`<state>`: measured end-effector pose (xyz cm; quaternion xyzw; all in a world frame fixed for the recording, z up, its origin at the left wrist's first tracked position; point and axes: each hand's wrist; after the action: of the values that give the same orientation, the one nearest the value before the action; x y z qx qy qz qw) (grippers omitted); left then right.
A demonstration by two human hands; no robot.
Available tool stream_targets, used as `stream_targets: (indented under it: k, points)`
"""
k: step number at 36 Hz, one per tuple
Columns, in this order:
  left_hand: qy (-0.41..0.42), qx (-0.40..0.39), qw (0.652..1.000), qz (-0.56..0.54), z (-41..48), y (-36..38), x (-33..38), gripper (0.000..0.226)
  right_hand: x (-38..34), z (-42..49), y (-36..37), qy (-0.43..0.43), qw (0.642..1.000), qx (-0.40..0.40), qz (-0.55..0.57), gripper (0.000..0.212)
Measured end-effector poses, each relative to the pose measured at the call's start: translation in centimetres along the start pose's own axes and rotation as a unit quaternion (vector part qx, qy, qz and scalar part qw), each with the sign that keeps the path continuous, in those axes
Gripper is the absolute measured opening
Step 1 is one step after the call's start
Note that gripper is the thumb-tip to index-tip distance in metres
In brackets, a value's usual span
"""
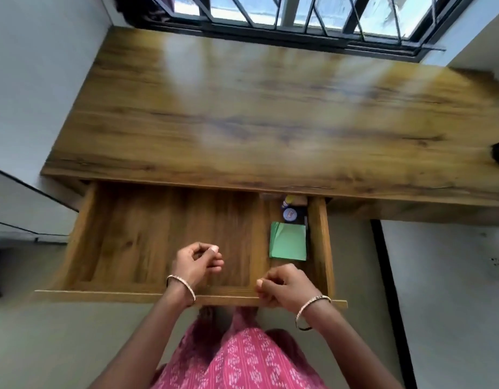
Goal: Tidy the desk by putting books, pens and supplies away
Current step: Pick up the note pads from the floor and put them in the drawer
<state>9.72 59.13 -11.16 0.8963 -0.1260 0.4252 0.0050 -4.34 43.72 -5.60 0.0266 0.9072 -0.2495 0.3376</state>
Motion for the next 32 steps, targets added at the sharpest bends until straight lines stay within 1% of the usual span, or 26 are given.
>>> stream_targets:
  k: [2,5,8,10,12,13,14,15,17,19,20,22,24,26,28,30,32]
  points:
    - [-0.016,-0.019,1.000,-0.011,-1.3,-1.4,0.1,0.008,1.0,-0.9,1.2,0.010,0.998,-0.054,-0.014,0.024]
    - [-0.037,-0.064,0.997,0.000,-2.8,-3.2,-0.4,0.009,2.8,-1.5,3.3,0.028,0.996,-0.081,-0.022,0.027]
    - [-0.071,-0.116,0.991,0.013,-3.9,-4.8,-1.3,0.012,3.6,-2.2,5.4,0.044,0.998,-0.042,-0.013,0.024]
    - [-0.100,-0.142,0.984,0.023,-4.3,-5.8,-1.6,0.014,3.6,-2.6,6.6,0.082,0.995,-0.019,0.047,0.017]
    - [-0.128,-0.159,0.977,0.054,-4.6,-6.9,-1.8,0.016,3.6,-2.7,7.6,0.121,0.987,-0.011,0.108,0.010]
    - [-0.141,-0.159,0.974,0.079,-4.7,-7.5,-1.9,0.018,3.6,-2.8,8.2,0.142,0.980,-0.006,0.139,0.004]
    - [-0.155,-0.151,0.971,0.102,-4.8,-8.1,-2.2,0.020,3.5,-2.9,8.7,0.162,0.971,0.002,0.176,0.004]
    - [-0.169,-0.134,0.970,0.117,-4.8,-8.6,-2.5,0.021,3.5,-2.8,9.2,0.181,0.958,0.017,0.220,0.009]
    - [-0.186,-0.082,0.971,0.126,-4.7,-9.4,-3.2,0.015,3.1,-3.0,9.9,0.201,0.937,0.053,0.281,0.011]
    - [-0.175,-0.033,0.977,0.117,-4.6,-10.1,-3.6,0.016,2.7,-3.3,10.6,0.204,0.933,0.076,0.287,0.019]
    - [-0.169,-0.020,0.980,0.103,-4.5,-10.3,-3.8,0.017,2.6,-3.4,10.9,0.201,0.935,0.084,0.278,0.021]
    - [-0.165,-0.016,0.984,0.062,-4.5,-10.4,-3.9,0.016,2.4,-3.6,11.5,0.191,0.935,0.113,0.277,0.026]
    - [-0.162,-0.018,0.986,0.030,-4.4,-10.3,-3.8,0.012,2.5,-3.3,11.7,0.189,0.925,0.131,0.303,0.031]
    - [-0.156,-0.020,0.987,0.011,-4.1,-10.1,-3.7,0.012,2.3,-2.7,11.9,0.183,0.915,0.133,0.334,0.027]
    - [-0.151,-0.023,0.988,-0.004,-3.5,-9.8,-3.6,0.014,1.7,-2.3,11.8,0.171,0.916,0.132,0.337,0.028]
    - [-0.148,-0.025,0.989,-0.019,-3.0,-9.3,-3.2,0.026,1.0,-1.7,11.5,0.159,0.918,0.132,0.339,0.034]
    - [-0.144,-0.032,0.989,-0.029,-2.5,-8.7,-2.7,0.042,0.0,-1.1,11.1,0.155,0.913,0.128,0.355,0.032]
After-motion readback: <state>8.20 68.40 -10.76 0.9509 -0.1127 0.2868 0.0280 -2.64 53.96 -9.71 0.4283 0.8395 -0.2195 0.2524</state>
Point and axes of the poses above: each hand's wrist, its own z-axis towards the middle knuckle, its own y-axis out of the palm, x = y × z, and after that the axes turned 11 degrees about x, right-handed
